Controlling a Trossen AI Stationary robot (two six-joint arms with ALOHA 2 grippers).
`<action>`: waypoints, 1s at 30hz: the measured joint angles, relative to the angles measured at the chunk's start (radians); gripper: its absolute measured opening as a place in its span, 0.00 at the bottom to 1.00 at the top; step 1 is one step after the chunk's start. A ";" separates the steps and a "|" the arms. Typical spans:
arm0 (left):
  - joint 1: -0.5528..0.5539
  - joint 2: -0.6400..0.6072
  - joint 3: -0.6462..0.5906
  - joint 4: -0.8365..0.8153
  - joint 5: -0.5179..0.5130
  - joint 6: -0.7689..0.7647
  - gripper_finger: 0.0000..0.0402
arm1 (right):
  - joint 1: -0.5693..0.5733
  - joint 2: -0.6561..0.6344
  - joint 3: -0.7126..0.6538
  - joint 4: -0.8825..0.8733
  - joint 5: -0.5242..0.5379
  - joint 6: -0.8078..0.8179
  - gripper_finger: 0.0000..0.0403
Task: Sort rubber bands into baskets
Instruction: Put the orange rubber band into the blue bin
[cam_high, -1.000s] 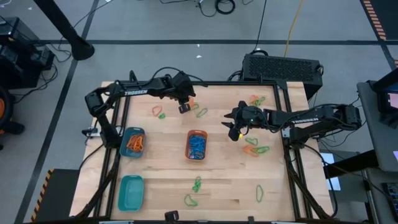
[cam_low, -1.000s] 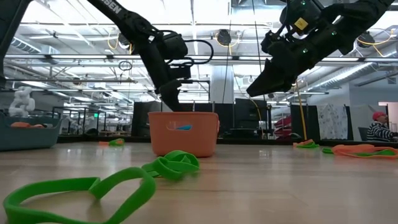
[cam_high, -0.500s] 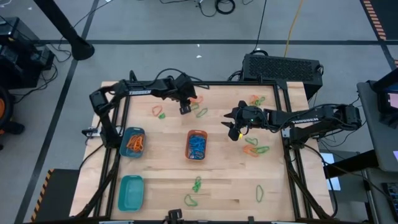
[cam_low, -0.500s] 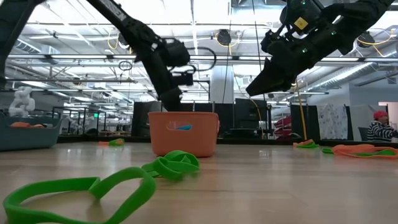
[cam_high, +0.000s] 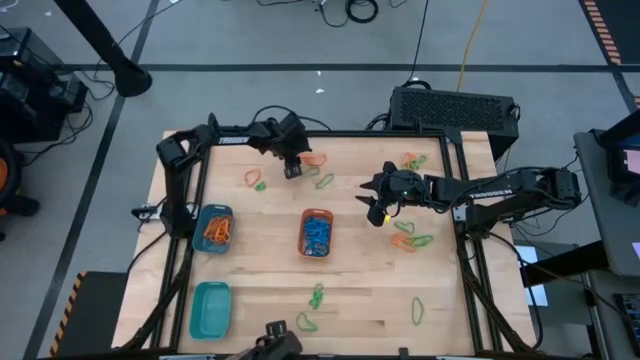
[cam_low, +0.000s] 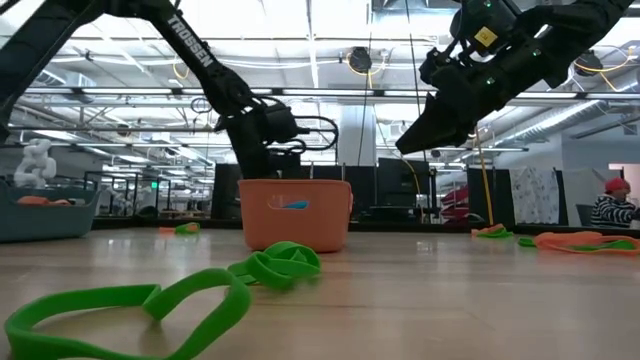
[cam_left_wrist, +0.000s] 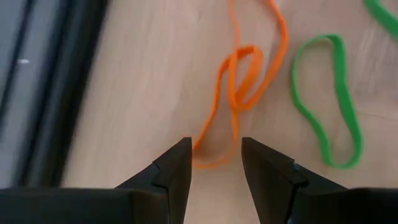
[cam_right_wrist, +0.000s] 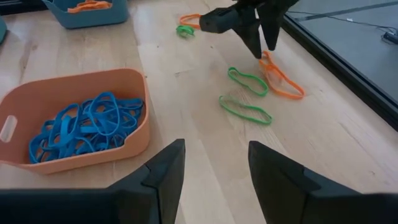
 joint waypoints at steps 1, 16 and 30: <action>0.008 0.004 0.000 -0.004 0.024 0.005 0.37 | 0.000 0.000 0.000 0.001 0.000 -0.002 0.42; 0.024 0.099 0.088 -0.083 0.060 0.023 0.24 | -0.006 0.000 0.000 0.014 -0.004 -0.007 0.42; -0.041 0.106 0.283 -0.515 -0.110 0.024 0.01 | -0.006 0.000 0.000 0.013 -0.026 -0.007 0.42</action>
